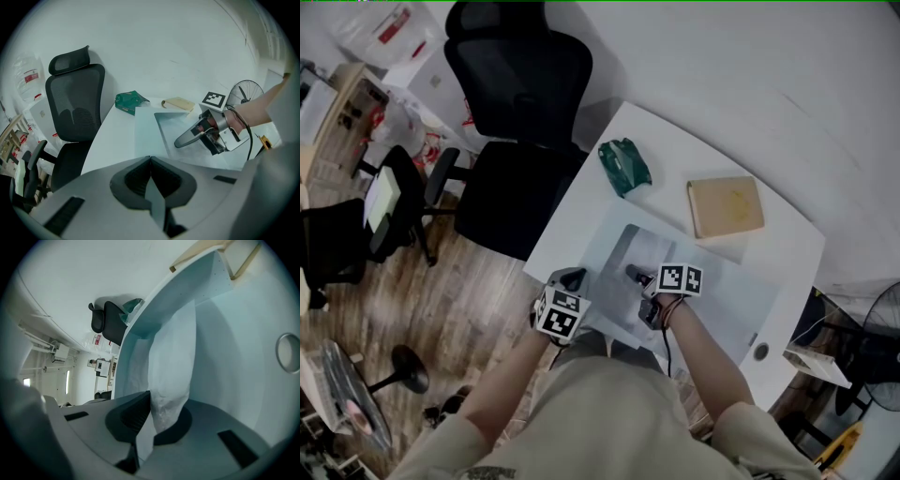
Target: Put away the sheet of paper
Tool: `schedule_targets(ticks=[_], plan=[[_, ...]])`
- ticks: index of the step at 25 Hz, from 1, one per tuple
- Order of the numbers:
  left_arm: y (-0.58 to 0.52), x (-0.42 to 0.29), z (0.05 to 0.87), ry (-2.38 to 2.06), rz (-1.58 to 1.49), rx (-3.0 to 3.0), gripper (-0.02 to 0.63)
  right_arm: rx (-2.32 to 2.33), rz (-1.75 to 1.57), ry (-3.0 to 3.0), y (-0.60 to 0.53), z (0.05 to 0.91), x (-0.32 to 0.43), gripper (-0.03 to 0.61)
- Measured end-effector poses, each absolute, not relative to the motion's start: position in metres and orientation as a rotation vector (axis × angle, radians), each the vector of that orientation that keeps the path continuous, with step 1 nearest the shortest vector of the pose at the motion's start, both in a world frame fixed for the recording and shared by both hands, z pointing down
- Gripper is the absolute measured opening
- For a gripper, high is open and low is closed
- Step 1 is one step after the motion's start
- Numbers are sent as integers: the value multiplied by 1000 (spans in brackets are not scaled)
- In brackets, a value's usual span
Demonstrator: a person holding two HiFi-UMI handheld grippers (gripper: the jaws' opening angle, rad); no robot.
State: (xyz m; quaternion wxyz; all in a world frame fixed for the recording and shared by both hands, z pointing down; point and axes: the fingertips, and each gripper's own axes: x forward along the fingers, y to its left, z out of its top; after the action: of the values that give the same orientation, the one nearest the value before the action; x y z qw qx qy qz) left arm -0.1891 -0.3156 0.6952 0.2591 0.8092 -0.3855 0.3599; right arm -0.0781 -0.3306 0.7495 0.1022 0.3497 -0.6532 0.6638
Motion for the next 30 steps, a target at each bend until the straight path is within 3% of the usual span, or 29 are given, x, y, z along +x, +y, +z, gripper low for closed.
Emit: schedule_targets(ticks=[9, 13, 15, 18, 25, 30], plan=[[-315, -189, 696, -1058, 978, 2193, 20, 1050, 2026, -1926, -335, 750, -89, 25], [-314, -189, 695, -1063, 984, 2196, 20, 1125, 1887, -1972, -342, 746, -87, 28], [-315, -189, 695, -1069, 993, 2193, 20, 1141, 1783, -1999, -346, 742, -86, 123], [-316, -188, 696, -1073, 1009, 2189, 20, 1140, 1668, -2012, -348, 736, -84, 198], [-315, -186, 697, -1080, 1034, 2167, 20, 1146, 1424, -1964, -340, 731, -82, 356], [-309, -186, 694, -1069, 1053, 2168, 20, 1188, 1342, -1916, -334, 727, -70, 416]])
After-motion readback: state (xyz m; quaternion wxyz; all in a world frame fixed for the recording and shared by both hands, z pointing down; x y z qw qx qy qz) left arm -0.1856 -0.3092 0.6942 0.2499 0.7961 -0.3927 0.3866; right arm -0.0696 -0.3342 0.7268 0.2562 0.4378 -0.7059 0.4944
